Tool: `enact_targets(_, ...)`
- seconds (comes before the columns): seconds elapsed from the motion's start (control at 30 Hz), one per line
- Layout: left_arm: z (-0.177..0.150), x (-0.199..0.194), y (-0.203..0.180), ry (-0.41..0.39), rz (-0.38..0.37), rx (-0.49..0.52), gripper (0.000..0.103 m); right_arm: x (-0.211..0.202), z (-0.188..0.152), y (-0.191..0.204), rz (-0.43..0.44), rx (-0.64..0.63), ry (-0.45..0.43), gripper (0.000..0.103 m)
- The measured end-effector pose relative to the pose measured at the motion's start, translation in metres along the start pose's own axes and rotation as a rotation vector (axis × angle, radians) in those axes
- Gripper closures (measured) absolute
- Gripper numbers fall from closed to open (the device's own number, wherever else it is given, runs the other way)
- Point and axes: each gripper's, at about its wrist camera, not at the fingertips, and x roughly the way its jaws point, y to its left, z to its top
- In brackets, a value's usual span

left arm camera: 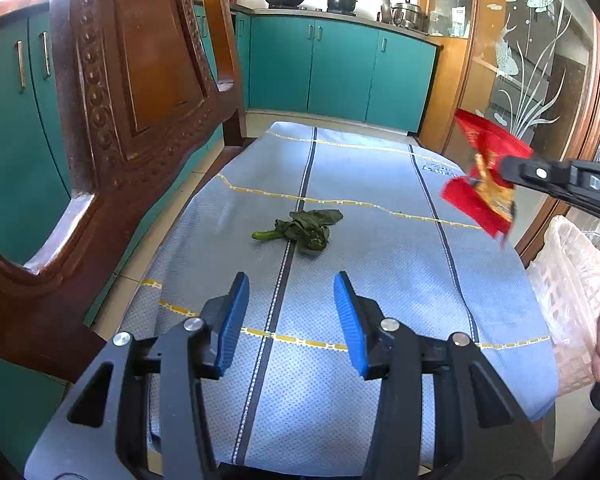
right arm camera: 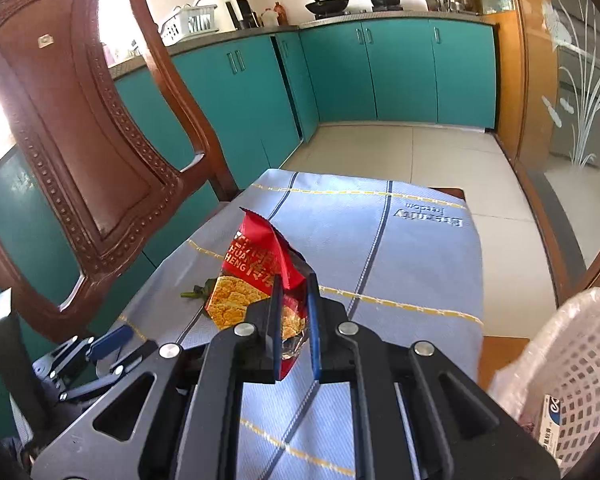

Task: Collect trash
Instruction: 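Lift the red snack bag with the right tool toward the basket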

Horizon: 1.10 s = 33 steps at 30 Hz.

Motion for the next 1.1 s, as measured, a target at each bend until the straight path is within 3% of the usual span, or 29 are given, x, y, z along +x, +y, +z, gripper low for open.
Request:
enact_targets(0.47, 0.000, -0.003, 0.007, -0.004, -0.007, -0.038, 0.056, -0.026, -0.023, -0.005, -0.007, 0.052, -0.014, 0.091)
enact_targets(0.6, 0.011, 0.003, 0.008, 0.005, -0.030, -0.070, 0.051, -0.030, -0.026, -0.008, -0.003, 0.066, -0.022, 0.091)
enact_targets(0.63, 0.015, 0.005, 0.005, 0.002, -0.025, -0.063, 0.045, -0.032, -0.027, -0.009, -0.009, 0.069, -0.025, 0.091)
enact_targets(0.7, 0.027, 0.013, -0.004, 0.004, -0.015, -0.028, 0.035, -0.034, -0.028, -0.011, -0.015, 0.073, -0.026, 0.091)
enact_targets(0.8, 0.045, 0.038, -0.019, 0.032, -0.018, 0.014, 0.033, -0.037, -0.031, -0.012, -0.010, 0.076, -0.020, 0.091)
enact_targets(0.9, 0.052, 0.074, -0.030, 0.113, -0.026, 0.039, 0.033, -0.040, -0.036, -0.013, -0.003, 0.082, -0.008, 0.091)
enact_targets(1.0, 0.054, 0.095, -0.034, 0.158, -0.006, 0.017, 0.043, -0.041, -0.041, -0.014, -0.002, 0.087, -0.001, 0.091)
enact_targets(1.07, 0.053, 0.100, -0.038, 0.165, 0.001, 0.044, 0.062, -0.040, -0.044, -0.015, 0.000, 0.096, 0.006, 0.091)
enact_targets(1.1, 0.051, 0.103, -0.041, 0.176, 0.011, 0.071, 0.079, -0.040, -0.044, -0.015, 0.001, 0.099, 0.010, 0.091)
